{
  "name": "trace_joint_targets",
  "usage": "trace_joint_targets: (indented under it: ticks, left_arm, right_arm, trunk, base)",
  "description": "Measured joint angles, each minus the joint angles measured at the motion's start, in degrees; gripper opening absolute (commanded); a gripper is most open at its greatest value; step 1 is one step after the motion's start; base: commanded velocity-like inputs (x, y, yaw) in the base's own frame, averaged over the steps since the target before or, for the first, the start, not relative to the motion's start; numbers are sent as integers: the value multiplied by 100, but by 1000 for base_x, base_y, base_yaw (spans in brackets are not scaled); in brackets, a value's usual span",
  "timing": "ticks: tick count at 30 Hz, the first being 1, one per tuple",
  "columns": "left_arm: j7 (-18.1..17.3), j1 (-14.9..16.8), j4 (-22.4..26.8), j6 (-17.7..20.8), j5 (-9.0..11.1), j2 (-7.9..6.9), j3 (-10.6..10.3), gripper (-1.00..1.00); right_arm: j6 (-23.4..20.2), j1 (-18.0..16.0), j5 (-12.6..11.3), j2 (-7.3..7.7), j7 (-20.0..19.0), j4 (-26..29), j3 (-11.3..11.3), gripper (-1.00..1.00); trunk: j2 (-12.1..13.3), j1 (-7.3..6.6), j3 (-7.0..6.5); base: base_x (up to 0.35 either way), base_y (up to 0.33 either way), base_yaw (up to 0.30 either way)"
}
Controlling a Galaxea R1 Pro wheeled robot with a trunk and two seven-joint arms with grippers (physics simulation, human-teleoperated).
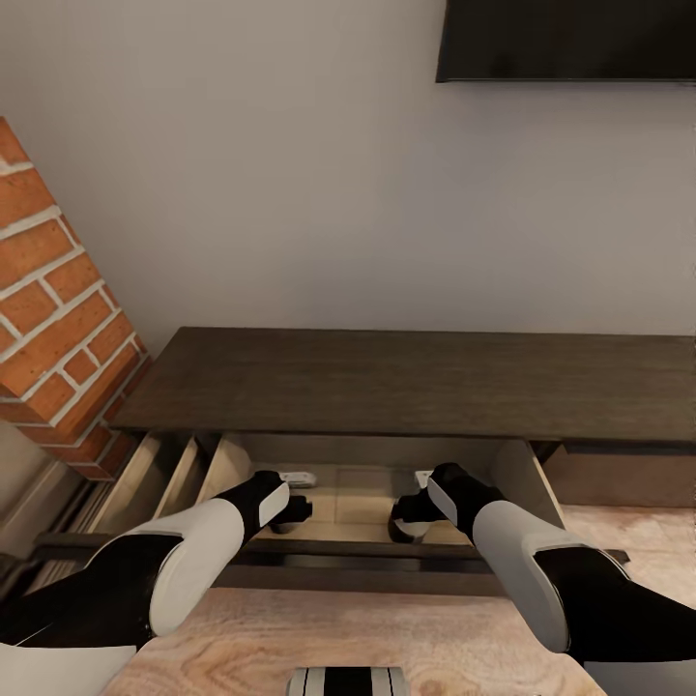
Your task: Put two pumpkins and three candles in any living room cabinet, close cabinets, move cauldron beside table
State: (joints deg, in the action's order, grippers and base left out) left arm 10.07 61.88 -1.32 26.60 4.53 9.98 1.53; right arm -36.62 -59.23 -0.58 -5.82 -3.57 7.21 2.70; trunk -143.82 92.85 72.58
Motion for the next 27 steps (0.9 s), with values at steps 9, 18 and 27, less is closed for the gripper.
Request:
trace_joint_targets:
  ticks: [9, 18, 27]
  left_arm:
    - [0, -3, 0, 2, 0, 0, 0, 100]
    - [2, -2, 0, 2, 0, 0, 0, 100]
    - [-1, -2, 9, 251, -4, 0, -3, 100]
  right_arm:
    - [-8, 0, 0, 2, 9, 0, 0, 100]
    - [-16, 0, 0, 2, 19, 0, 0, 100]
    - [-19, 0, 0, 2, 32, 0, 2, 100]
  trunk:
    - [0, -1, 0]
    - [0, -1, 0]
    - [3, -9, -66]
  base:
    - [-8, 0, 0]
    - [0, 0, 0]
    - [0, 0, 0]
